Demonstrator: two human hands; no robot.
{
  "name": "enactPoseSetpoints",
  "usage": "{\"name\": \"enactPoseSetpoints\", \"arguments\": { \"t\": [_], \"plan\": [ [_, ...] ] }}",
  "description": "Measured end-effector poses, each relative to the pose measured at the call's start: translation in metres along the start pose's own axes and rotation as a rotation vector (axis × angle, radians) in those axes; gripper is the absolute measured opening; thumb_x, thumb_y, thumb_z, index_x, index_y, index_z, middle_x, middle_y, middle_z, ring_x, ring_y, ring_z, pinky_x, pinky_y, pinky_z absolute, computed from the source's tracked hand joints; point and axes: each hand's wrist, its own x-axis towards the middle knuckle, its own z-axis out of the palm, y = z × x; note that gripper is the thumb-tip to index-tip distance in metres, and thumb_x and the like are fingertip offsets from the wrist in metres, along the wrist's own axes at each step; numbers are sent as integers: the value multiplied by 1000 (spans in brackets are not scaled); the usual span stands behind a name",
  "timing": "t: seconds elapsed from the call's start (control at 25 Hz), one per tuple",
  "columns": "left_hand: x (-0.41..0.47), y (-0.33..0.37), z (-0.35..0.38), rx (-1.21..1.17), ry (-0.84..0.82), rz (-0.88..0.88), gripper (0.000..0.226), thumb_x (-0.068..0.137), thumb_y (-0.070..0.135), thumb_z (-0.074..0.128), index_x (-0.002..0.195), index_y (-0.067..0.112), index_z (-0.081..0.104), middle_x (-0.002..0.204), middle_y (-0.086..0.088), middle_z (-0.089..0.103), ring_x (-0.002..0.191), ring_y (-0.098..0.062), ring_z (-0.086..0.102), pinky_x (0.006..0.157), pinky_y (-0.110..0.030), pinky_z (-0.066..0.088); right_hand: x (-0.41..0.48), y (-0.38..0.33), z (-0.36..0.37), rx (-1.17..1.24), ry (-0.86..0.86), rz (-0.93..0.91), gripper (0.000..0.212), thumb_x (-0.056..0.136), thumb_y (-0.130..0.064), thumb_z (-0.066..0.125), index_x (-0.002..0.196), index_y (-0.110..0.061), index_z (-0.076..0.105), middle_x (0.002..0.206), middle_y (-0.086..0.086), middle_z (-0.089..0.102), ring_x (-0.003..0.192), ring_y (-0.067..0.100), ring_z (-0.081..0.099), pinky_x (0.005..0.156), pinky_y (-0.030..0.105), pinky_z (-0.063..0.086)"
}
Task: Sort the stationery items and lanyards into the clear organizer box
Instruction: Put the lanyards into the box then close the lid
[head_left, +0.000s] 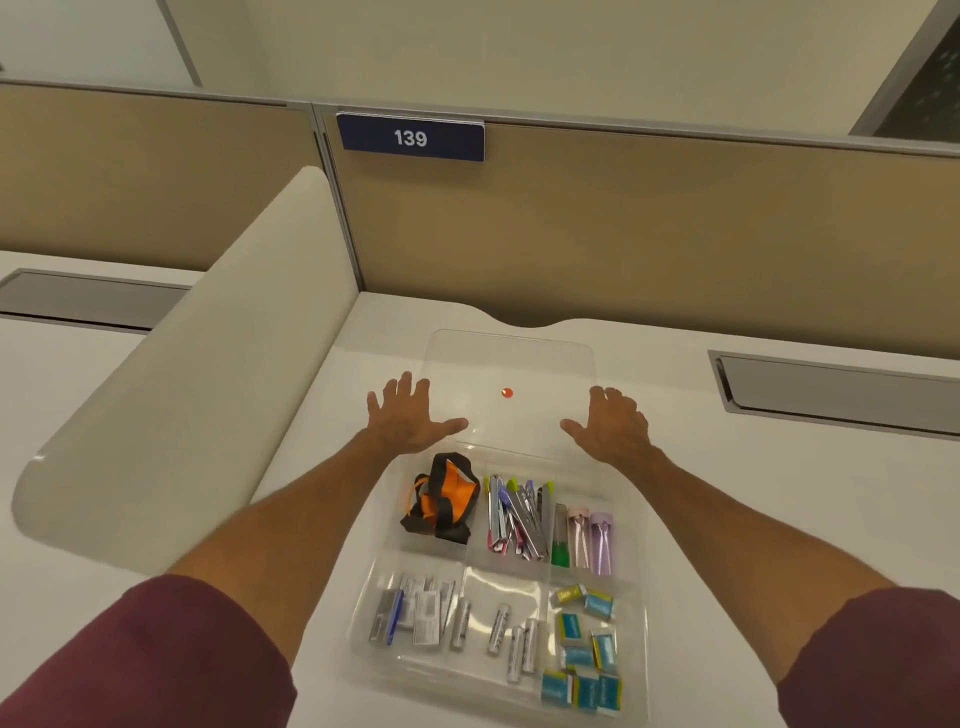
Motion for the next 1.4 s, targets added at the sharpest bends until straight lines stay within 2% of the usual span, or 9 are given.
{"name": "enactPoseSetpoints", "arguments": {
  "t": [0.28, 0.56, 0.68, 0.8, 0.92, 1.0, 1.08, 1.2, 1.4],
  "plan": [
    [45, 0, 14, -345, -120, -162, 93, 82, 68, 50, 148, 10, 21, 156, -16, 24, 142, -38, 27, 115, -51, 30, 49, 17, 16, 86, -159, 55, 69, 91, -42, 58, 137, 2, 32, 141, 24, 39, 131, 39, 40, 108, 44, 38],
    [51, 14, 28, -301, 31, -228, 72, 87, 60, 51, 138, 11, 38, 144, -15, 37, 134, -34, 36, 109, -47, 37, 63, 12, 39, 156, -66, 45, 58, 88, -36, 60, 131, -2, 41, 132, 21, 51, 126, 36, 43, 104, 39, 37],
    [61, 13, 21, -659, 29, -361, 65, 90, 49, 55, 140, 12, 36, 146, -14, 35, 134, -34, 35, 110, -47, 35, 72, 13, 37, 396, -35, 158, 75, 83, -34, 71, 141, -4, 35, 141, 19, 43, 132, 36, 40, 108, 41, 36],
    [69, 9, 5, -1106, 19, -459, 59, 96, 30, 53, 145, 6, 30, 149, -14, 35, 135, -33, 37, 112, -43, 32, 79, 15, 26, 777, 14, 293, 82, 77, -18, 78, 144, -4, 31, 145, 17, 36, 132, 34, 42, 106, 42, 43],
    [71, 10, -13, -1263, 78, -515, 49, 96, 20, 55, 139, 4, 40, 143, -14, 45, 131, -33, 44, 109, -40, 37, 81, 15, 13, 952, 98, 257, 76, 79, 3, 72, 144, -5, 33, 143, 17, 37, 130, 32, 46, 87, 37, 48],
    [68, 11, -25, -1380, 118, -544, 41, 94, 17, 56, 132, 2, 50, 139, -15, 50, 128, -32, 47, 105, -39, 41, 78, 15, 2, 1003, 157, 221, 73, 80, 8, 69, 143, -6, 35, 143, 16, 38, 130, 31, 46, 83, 36, 48],
    [60, 10, -36, -1485, 143, -544, 38, 94, 14, 57, 130, 3, 52, 138, -15, 51, 124, -29, 51, 99, -35, 45, 70, 16, -8, 1038, 196, 211, 73, 80, 6, 69, 144, -7, 34, 145, 14, 40, 131, 29, 46, 93, 38, 48],
    [43, 9, -43, -1464, 179, -435, 35, 95, 7, 53, 131, 4, 52, 134, -13, 53, 101, -22, 52, 90, -32, 46, 48, 16, -17, 1048, 197, 208, 74, 81, 1, 69, 145, -8, 33, 148, 13, 41, 135, 28, 44, 106, 39, 42],
    [-3, 5, -43, -1346, 208, -244, 39, 95, -2, 48, 133, 5, 46, 130, -14, 50, 106, -24, 51, 89, -33, 46, -5, 11, -16, 1059, 236, 197, 72, 81, 2, 70, 143, -7, 36, 147, 14, 42, 136, 28, 42, 111, 41, 40]
  ]
}}
